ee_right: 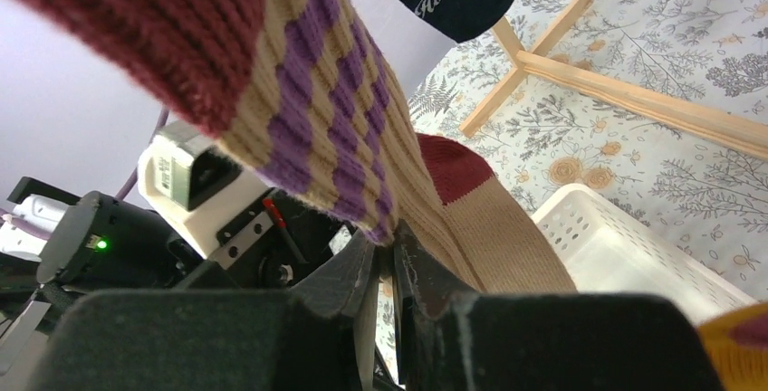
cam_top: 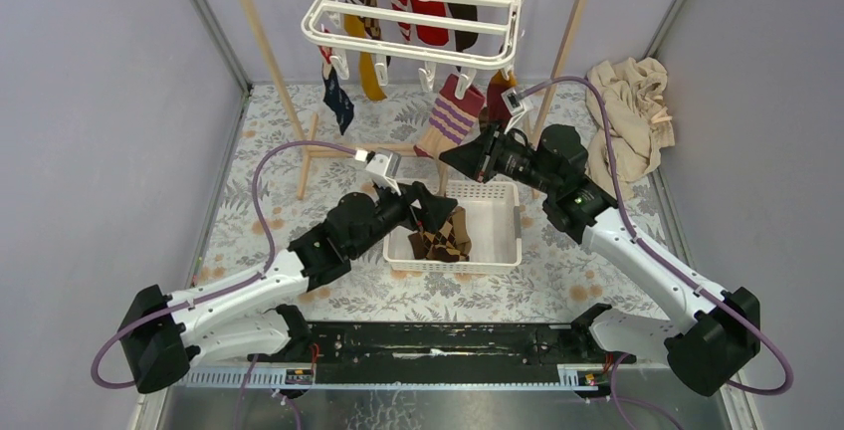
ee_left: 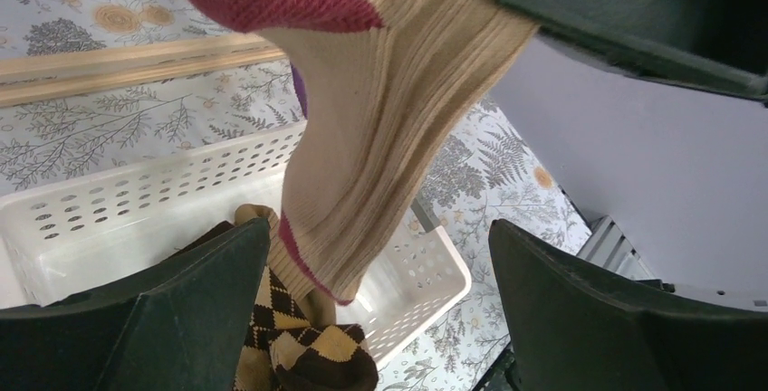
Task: Remove the socks clipped to the hanger
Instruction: Remove the sock from the hanger.
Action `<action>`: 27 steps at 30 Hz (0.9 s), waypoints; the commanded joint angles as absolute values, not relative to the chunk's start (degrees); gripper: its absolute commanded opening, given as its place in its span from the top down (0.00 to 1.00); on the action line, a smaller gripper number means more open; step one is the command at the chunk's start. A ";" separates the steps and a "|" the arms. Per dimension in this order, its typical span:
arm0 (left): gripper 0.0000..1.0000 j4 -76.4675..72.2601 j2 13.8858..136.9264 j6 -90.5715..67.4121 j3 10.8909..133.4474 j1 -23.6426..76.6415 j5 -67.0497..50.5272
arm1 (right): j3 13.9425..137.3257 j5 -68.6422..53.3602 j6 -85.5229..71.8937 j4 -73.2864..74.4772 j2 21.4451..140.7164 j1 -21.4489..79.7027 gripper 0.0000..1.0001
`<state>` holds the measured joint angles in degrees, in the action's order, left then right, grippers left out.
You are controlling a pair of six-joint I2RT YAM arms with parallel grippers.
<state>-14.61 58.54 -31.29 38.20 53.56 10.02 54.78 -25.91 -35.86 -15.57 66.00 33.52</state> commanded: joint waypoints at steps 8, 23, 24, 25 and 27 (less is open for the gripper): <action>0.34 -19.53 62.21 -29.09 39.00 54.23 13.94 | 57.23 -24.61 -35.08 -17.60 65.48 34.56 0.84; 0.92 -15.19 62.63 -28.46 41.69 54.64 13.95 | 55.75 -24.40 -34.96 -18.01 65.14 34.69 0.84; 0.93 -14.60 62.30 -28.43 41.88 54.80 14.02 | 55.62 -24.39 -34.97 -17.98 65.13 34.69 0.83; 0.94 -13.94 61.99 -28.51 42.11 54.95 14.12 | 55.51 -24.24 -34.89 -17.87 65.06 34.64 0.83; 0.94 -12.50 61.14 -28.74 42.57 55.12 14.48 | 55.46 -24.00 -34.68 -17.61 64.93 34.68 0.79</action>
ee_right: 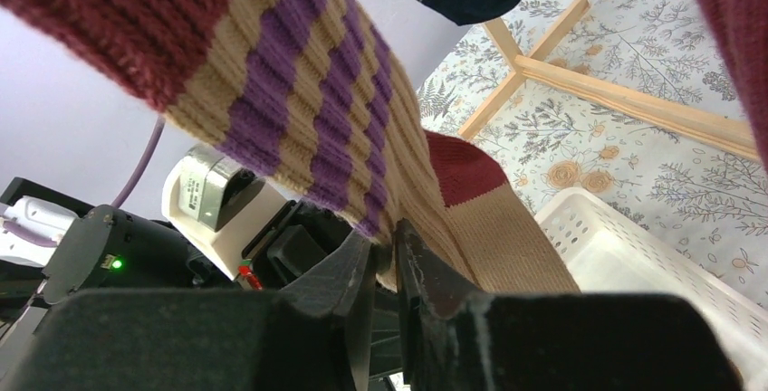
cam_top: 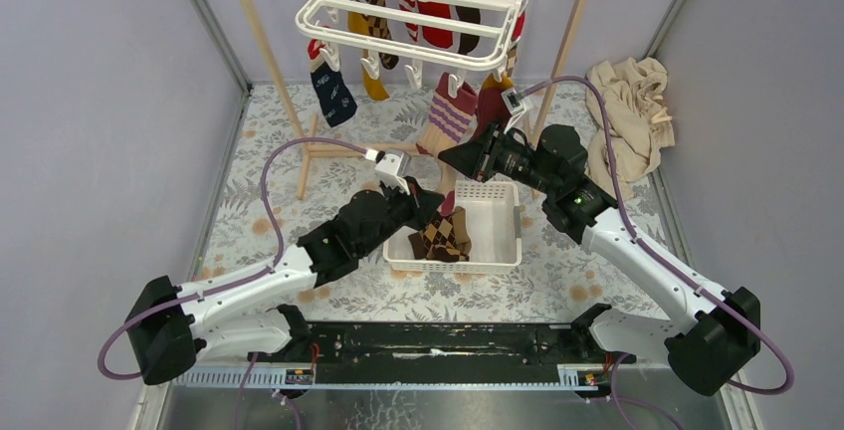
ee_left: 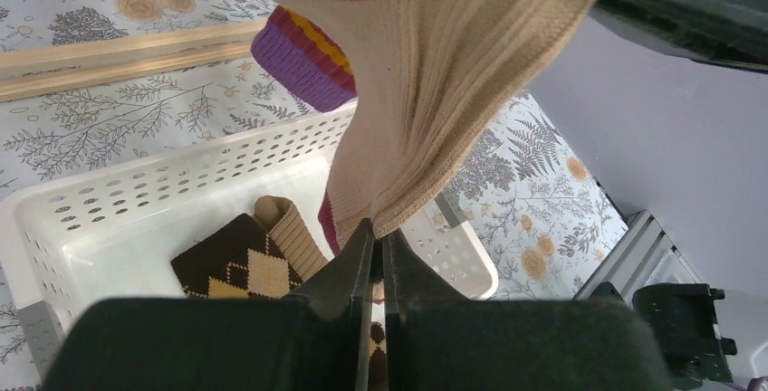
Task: Remove the socks clipped to the hanger
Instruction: Remove the sock from the hanger.
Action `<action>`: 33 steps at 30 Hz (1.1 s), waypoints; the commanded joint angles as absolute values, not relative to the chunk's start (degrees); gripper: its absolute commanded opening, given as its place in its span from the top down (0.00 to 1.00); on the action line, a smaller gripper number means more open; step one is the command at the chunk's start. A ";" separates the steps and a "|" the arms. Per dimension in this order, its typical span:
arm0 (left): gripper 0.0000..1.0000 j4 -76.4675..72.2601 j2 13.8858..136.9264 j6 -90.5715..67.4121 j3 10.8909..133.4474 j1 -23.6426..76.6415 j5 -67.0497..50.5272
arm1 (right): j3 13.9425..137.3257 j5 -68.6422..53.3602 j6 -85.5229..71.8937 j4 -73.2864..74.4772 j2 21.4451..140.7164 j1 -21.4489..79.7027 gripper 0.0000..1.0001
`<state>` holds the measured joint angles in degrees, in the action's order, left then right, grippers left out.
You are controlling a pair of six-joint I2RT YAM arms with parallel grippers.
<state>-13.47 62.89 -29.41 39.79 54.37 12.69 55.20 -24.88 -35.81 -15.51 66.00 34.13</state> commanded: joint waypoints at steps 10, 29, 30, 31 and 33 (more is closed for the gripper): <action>0.94 -8.65 58.49 -29.62 43.07 55.55 15.03 | 56.35 -21.03 -31.89 -13.15 63.08 34.67 0.49; 0.95 -5.89 56.91 -29.36 44.25 55.81 15.21 | 65.73 -11.20 -21.05 6.58 56.79 35.10 0.29; 0.95 -6.03 57.13 -29.36 44.29 55.81 15.21 | 66.60 -10.83 -20.40 7.14 56.78 35.27 0.29; 0.95 -6.13 57.27 -29.36 44.30 55.83 15.13 | 67.41 -10.41 -19.70 7.58 56.84 35.34 0.29; 0.95 -6.27 57.60 -29.27 44.42 55.81 14.96 | 68.81 -9.39 -18.41 8.05 56.95 35.78 0.30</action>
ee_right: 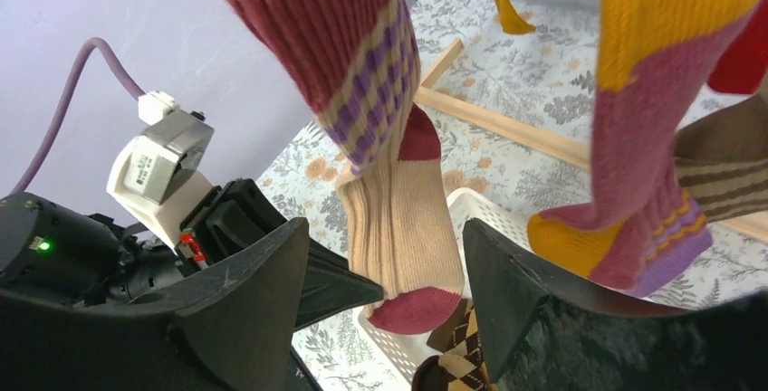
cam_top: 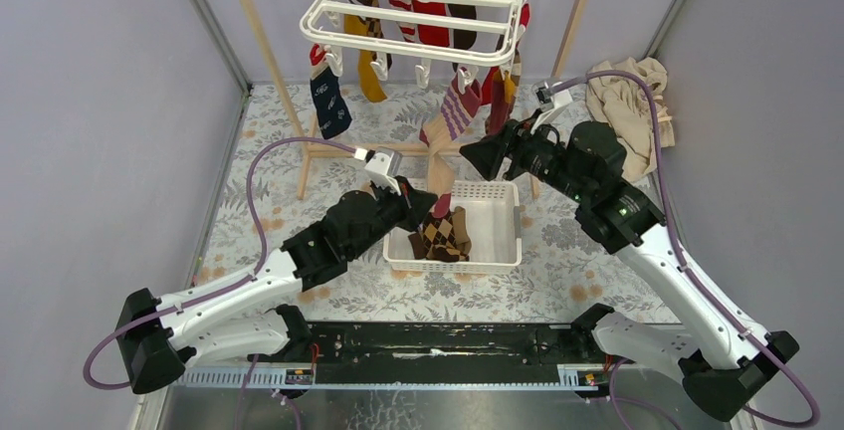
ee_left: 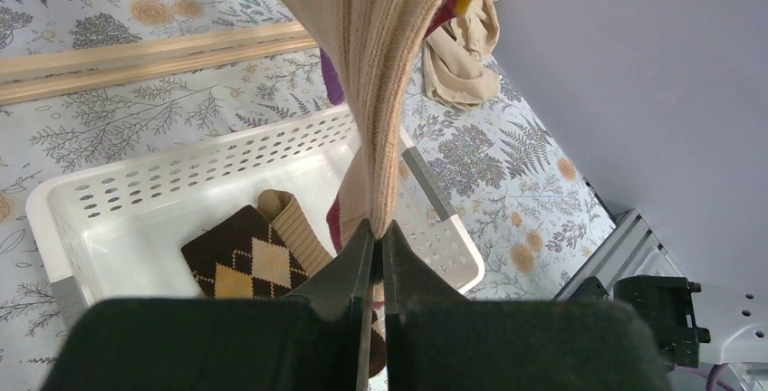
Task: Remove the socks clipped to the hanger
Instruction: Remove the sock from the hanger.
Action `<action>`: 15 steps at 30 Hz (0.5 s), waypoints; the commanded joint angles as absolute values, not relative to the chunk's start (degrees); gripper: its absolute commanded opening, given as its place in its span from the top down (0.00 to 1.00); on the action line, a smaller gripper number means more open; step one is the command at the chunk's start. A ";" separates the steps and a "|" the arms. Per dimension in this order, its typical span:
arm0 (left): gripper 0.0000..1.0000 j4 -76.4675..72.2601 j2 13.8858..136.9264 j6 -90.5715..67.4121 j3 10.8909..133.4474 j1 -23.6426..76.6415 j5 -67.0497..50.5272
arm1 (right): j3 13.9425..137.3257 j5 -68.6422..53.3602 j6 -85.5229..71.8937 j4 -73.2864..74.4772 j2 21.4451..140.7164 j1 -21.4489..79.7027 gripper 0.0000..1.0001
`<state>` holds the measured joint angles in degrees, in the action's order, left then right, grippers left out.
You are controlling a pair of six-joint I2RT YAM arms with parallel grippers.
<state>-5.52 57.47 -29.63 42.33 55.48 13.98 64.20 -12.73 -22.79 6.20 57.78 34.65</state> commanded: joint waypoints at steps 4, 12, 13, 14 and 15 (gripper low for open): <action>0.95 -6.32 58.14 -29.03 44.64 55.81 14.71 | 70.81 -6.33 -15.91 7.61 56.33 37.05 0.30; 0.96 -6.29 58.58 -28.48 44.82 55.81 14.60 | 74.83 1.10 -10.16 7.42 57.56 41.83 0.29; 0.96 -6.19 58.62 -28.47 44.98 55.81 14.63 | 75.44 2.24 -9.24 7.61 58.09 42.63 0.29; 0.96 -6.17 58.69 -28.39 44.92 55.88 14.62 | 75.91 3.08 -8.52 7.64 58.55 43.28 0.29; 0.96 -6.09 58.71 -28.31 44.98 55.82 14.65 | 76.32 3.80 -7.97 7.53 58.93 43.83 0.29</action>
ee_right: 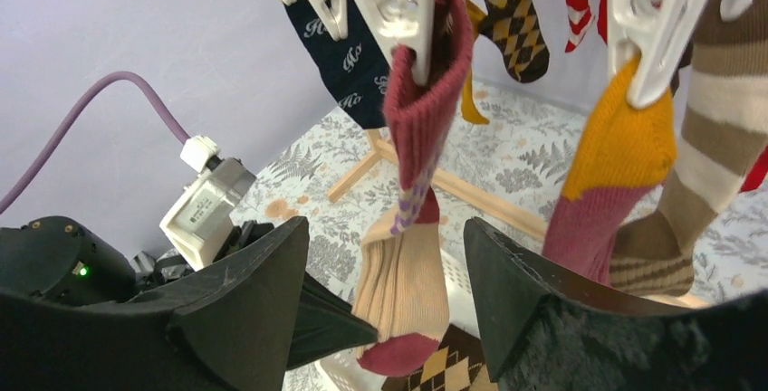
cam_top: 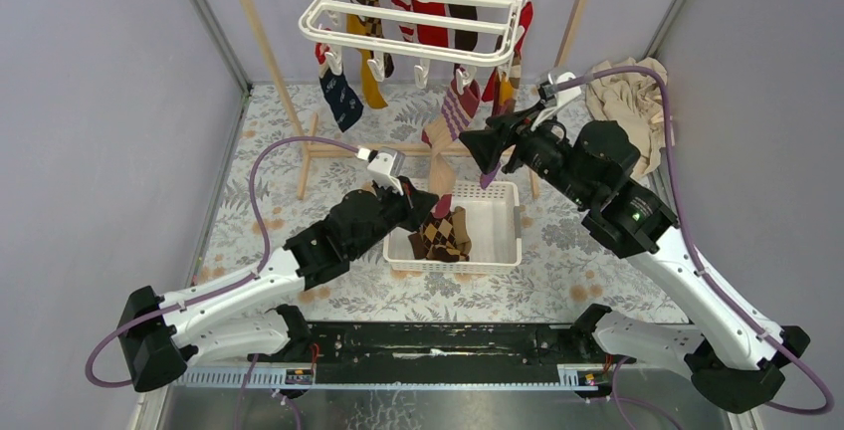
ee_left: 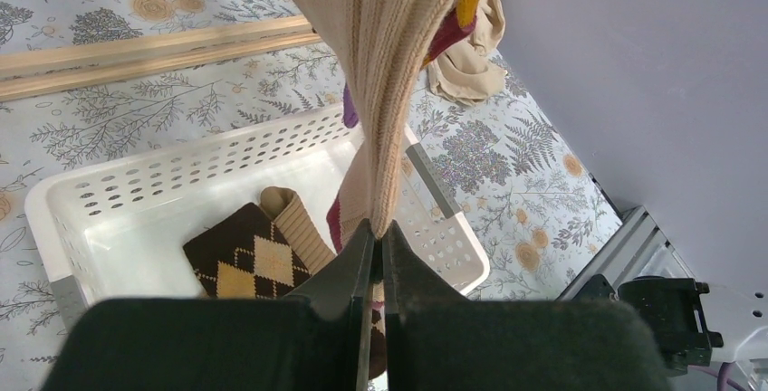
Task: Remove the socks clipped to the hanger
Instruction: Remove the sock from the hanger.
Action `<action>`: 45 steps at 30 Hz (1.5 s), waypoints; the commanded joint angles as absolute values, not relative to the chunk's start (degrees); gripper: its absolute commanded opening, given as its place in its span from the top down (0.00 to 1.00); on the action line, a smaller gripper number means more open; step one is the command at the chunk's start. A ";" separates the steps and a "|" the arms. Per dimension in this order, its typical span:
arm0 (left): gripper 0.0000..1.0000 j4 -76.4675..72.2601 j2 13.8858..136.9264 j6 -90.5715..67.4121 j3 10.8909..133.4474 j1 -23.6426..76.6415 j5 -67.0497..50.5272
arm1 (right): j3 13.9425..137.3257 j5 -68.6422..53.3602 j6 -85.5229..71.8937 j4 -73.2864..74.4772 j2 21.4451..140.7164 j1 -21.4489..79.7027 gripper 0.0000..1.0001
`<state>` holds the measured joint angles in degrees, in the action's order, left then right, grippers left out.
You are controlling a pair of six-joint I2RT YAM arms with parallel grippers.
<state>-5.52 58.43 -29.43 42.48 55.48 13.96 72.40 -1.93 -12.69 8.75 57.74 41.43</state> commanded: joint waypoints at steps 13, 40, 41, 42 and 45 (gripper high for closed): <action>0.97 -5.25 60.00 -28.13 45.70 55.81 14.23 | 80.91 13.23 -3.63 8.58 62.48 45.61 0.29; 0.99 -6.07 60.17 -28.83 44.88 55.81 13.73 | 85.28 14.64 -3.88 8.28 66.18 46.13 0.26; 0.99 -5.92 60.08 -28.83 44.92 55.81 13.76 | 85.38 14.55 -4.08 8.03 66.23 46.15 0.26; 0.99 -5.90 59.99 -28.83 45.00 55.81 13.73 | 85.57 14.59 -4.25 7.87 66.33 46.12 0.26; 0.99 -6.01 59.65 -28.96 44.81 55.81 13.61 | 86.53 14.81 -4.39 7.82 66.89 46.13 0.26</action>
